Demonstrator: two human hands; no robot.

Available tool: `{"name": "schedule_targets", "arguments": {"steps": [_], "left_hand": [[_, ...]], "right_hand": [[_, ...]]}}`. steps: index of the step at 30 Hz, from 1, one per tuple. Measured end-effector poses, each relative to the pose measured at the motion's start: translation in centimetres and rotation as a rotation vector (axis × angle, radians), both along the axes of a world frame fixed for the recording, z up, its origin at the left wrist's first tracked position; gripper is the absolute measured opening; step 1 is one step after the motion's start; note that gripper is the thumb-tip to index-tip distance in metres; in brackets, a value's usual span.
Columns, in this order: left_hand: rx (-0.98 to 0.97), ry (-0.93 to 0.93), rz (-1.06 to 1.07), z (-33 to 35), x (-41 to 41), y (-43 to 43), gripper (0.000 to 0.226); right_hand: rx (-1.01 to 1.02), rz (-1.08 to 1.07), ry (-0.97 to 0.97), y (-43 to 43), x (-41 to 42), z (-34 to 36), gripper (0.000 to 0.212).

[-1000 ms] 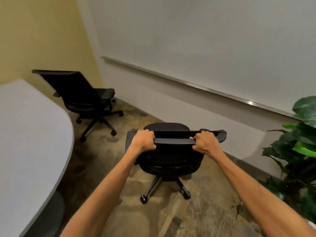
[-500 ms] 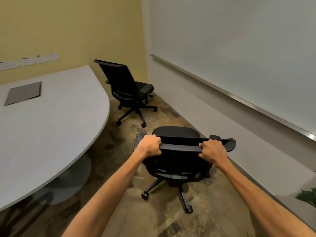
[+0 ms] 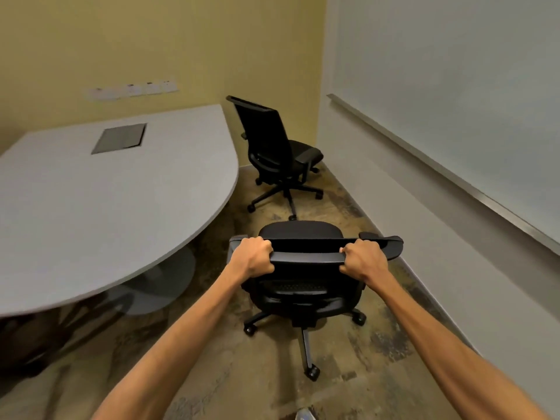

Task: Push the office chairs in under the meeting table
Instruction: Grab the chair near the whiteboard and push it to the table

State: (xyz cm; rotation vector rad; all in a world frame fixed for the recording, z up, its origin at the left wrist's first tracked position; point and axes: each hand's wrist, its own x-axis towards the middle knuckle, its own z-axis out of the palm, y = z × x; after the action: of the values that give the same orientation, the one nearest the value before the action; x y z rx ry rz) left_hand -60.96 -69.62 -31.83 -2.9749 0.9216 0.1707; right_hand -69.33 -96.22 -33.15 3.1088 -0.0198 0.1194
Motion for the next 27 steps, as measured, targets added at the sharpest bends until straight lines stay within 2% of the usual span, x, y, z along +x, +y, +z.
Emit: {"name": "schedule_targets", "arguments": {"steps": [6,14,22,27], "left_hand": [[-0.038,-0.042,0.151,-0.1,2.6,1.7,0.018],[-0.064,-0.006,0.355,-0.4,3.8,3.0,0.014],[-0.113,-0.019,0.541,-0.9,5.5,3.9,0.015],[-0.048,-0.027,0.632,-1.0,7.1,4.2,0.018]], "right_hand": [[-0.028,0.142,-0.008,0.8,6.7,-0.1,0.017],[-0.029,0.343,-0.027,1.9,13.4,-0.1,0.028],[-0.076,0.547,-0.040,3.3,20.7,-0.3,0.022],[-0.073,0.673,-0.031,4.7,25.5,-0.2,0.023]]}}
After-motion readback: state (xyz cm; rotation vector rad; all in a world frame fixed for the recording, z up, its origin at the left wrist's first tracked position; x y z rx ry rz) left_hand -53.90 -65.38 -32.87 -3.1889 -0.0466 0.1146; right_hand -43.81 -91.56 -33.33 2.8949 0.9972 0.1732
